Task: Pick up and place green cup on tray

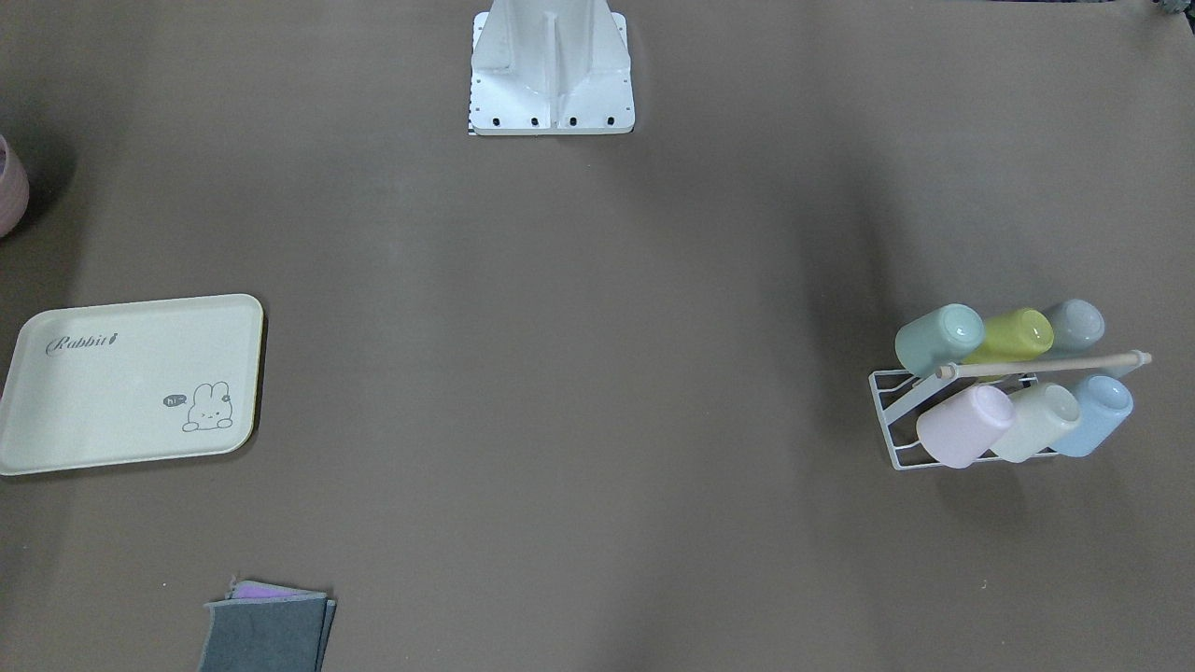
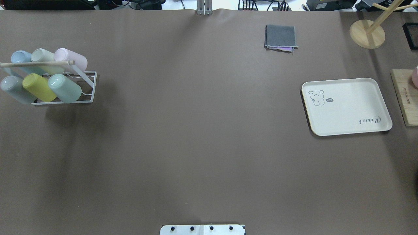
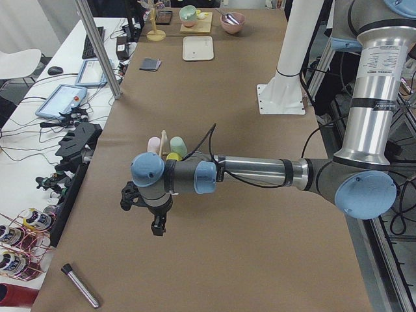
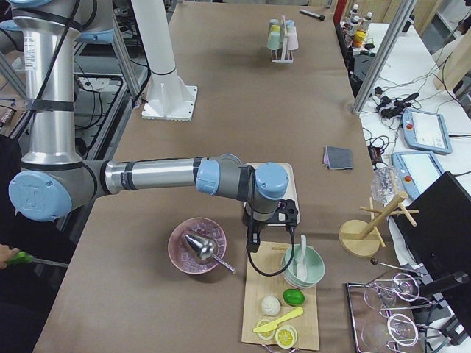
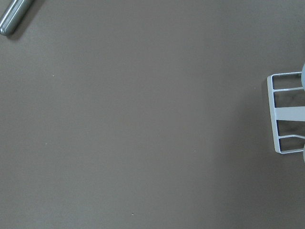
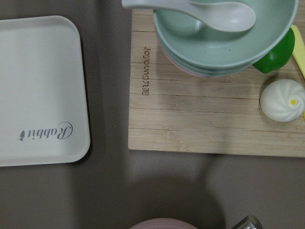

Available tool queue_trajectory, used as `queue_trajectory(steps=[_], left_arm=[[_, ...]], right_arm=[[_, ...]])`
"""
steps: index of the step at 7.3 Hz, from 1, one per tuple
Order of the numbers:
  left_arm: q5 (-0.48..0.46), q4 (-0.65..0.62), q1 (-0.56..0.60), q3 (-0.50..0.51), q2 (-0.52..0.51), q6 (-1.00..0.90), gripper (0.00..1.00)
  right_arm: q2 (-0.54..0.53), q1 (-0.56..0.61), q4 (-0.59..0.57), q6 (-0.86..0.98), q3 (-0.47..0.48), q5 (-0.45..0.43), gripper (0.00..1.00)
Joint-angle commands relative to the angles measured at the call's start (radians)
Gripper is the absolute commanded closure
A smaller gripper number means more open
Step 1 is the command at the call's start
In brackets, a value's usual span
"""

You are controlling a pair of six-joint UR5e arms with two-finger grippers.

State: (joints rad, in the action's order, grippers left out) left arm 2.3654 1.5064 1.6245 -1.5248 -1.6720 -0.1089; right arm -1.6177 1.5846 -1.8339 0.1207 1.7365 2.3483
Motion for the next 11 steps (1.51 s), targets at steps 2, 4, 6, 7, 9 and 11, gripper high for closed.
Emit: queue_trajectory(steps=[2,4,6,7,9,11], left_arm=[[0.000,0.000,0.000,0.002,0.000,0.000,0.02],[0.000,0.000,0.000,0.002,0.000,0.000,0.02],[0.000,0.000,0.000,0.000,0.000,0.000,0.02],[0.000,0.000,0.000,0.002,0.000,0.000,0.02],[0.000,0.000,0.000,0.005,0.003,0.000,0.02],[0.000,0.002,0.000,0.017,0.003,-0.002,0.02]], right_arm=[[0.001,0.000,-0.001,-0.001,0.005,0.002,0.00],[-0.002,0.000,-0.001,0.000,0.003,0.002,0.00],[0.005,0.000,-0.001,-0.001,0.006,0.000,0.00],[0.002,0.000,-0.001,0.000,0.008,0.002,0.00],[-0.002,0.000,0.033,-0.001,-0.002,0.002,0.00],[-0.001,0.000,0.033,-0.019,-0.002,0.000,0.00]])
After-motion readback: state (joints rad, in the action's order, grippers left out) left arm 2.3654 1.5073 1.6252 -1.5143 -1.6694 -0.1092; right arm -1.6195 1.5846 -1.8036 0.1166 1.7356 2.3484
